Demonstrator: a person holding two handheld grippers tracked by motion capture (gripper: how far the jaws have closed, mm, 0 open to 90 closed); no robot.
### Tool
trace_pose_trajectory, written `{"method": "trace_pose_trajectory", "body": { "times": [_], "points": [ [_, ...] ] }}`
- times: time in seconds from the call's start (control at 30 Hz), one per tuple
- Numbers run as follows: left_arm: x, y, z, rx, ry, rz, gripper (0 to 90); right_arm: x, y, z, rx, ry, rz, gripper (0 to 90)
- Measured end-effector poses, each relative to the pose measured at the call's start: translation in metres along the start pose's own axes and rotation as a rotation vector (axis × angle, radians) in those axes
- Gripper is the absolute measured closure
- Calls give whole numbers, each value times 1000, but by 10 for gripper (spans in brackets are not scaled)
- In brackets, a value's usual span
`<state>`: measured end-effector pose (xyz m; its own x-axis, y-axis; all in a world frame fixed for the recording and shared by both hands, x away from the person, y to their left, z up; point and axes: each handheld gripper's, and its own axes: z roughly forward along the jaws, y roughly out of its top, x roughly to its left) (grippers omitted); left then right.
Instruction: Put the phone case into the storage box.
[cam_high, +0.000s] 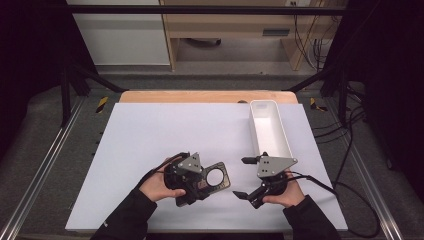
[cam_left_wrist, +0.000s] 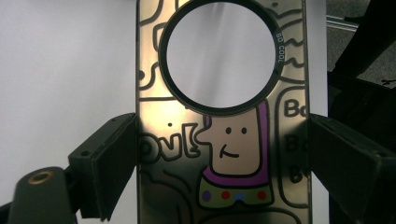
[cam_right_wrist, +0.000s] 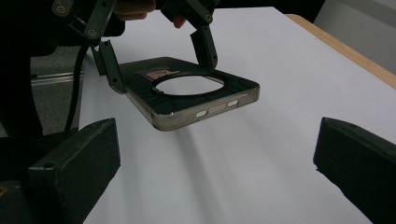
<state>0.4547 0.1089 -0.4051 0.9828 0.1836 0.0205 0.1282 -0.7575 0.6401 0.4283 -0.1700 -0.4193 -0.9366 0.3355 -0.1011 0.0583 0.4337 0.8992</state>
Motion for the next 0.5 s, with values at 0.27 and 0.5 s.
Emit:
{"method": "trace_pose_trajectory", "body": {
  "times": [0.27,0.5],
  "points": [
    [-1,5,2,4,-12,14,113,2,3,3,7,13,-14,12],
    [-2,6,2,1,-21,23,113,3,7,9,21,31,-33,12]
  ]
}}
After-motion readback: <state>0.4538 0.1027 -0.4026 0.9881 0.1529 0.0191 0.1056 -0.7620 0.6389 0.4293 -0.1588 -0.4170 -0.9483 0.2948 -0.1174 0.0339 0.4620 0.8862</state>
